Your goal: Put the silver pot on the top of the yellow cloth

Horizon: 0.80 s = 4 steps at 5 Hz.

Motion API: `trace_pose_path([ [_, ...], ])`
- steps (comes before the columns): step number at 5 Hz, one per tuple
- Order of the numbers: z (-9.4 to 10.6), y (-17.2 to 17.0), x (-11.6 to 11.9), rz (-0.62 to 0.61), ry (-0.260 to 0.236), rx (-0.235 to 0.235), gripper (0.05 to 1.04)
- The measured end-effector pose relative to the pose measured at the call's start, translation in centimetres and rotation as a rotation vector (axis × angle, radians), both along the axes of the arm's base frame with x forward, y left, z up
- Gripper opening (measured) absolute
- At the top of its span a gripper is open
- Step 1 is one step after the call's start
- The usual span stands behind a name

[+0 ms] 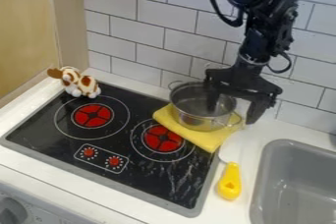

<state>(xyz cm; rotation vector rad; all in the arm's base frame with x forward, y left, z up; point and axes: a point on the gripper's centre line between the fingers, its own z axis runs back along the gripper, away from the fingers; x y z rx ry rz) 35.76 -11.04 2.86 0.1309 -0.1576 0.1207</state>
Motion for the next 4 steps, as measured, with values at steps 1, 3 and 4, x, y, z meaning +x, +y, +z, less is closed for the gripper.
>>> trace_pose_path([
  [1,3.0,-0.1,0.1,-0.003,-0.078,-0.037,0.999],
  [3,7.3,0.8,-2.0,-0.018,-0.187,-0.068,0.999],
  [4,7.6,0.8,-1.8,-0.020,-0.201,-0.072,0.999],
])
